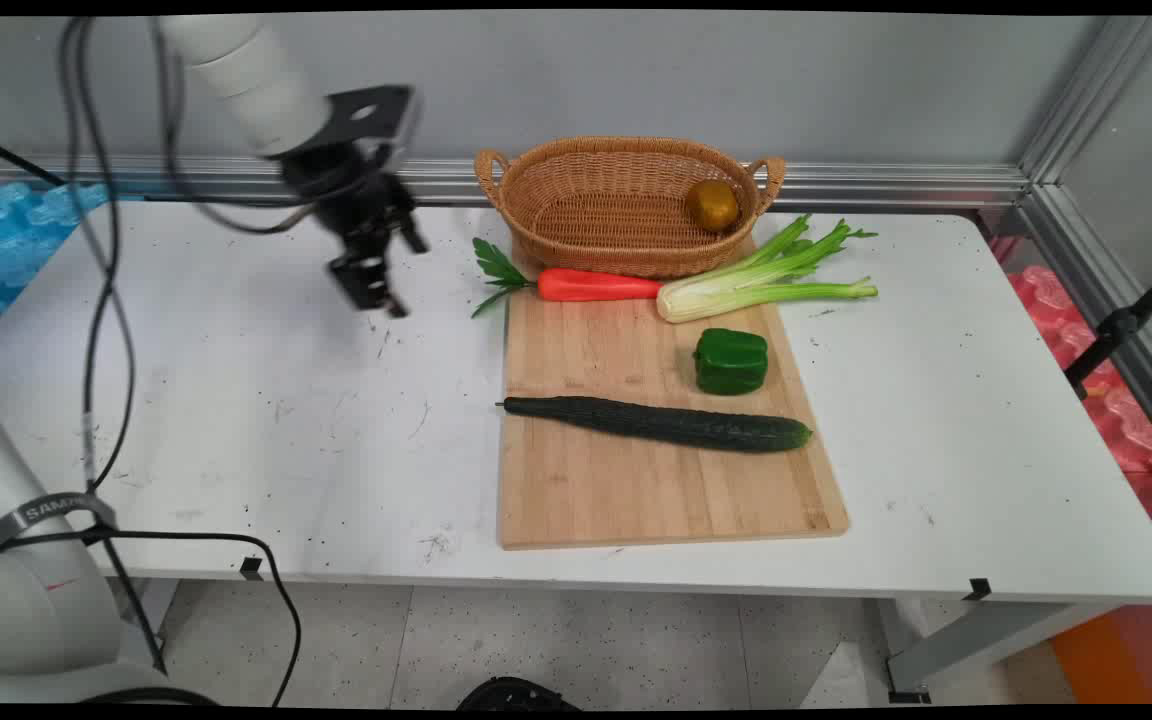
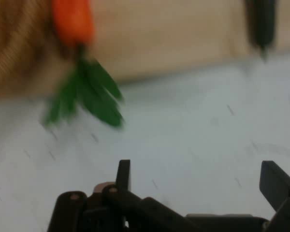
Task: Pick up the potato from the vegetable basket
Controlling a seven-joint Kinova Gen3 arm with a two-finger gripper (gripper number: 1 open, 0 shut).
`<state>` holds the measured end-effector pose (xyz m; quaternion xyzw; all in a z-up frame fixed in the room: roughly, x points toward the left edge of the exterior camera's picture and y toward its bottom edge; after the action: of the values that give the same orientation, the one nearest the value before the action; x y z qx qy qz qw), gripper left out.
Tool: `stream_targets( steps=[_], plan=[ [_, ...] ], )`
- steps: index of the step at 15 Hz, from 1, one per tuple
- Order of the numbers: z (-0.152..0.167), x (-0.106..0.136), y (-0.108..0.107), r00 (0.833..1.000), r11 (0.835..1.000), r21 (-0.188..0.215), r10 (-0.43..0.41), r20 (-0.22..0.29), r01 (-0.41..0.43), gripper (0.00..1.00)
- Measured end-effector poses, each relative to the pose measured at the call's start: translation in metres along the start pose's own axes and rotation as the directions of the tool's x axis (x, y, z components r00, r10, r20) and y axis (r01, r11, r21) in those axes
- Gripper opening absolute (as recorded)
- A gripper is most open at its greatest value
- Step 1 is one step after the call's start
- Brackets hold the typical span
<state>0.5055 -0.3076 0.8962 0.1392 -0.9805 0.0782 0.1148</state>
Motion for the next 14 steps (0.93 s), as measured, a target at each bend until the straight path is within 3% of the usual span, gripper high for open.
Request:
stream_targets(
  steps=[6,14],
  plan=[
    [0.013,0.071,-0.056,0.994,0.998,0.057,-0.012,-0.106,0.019,1.0],
    [0.05,0.145,-0.139,0.976,0.993,0.116,0.004,-0.219,0.022,1.0]
  ],
)
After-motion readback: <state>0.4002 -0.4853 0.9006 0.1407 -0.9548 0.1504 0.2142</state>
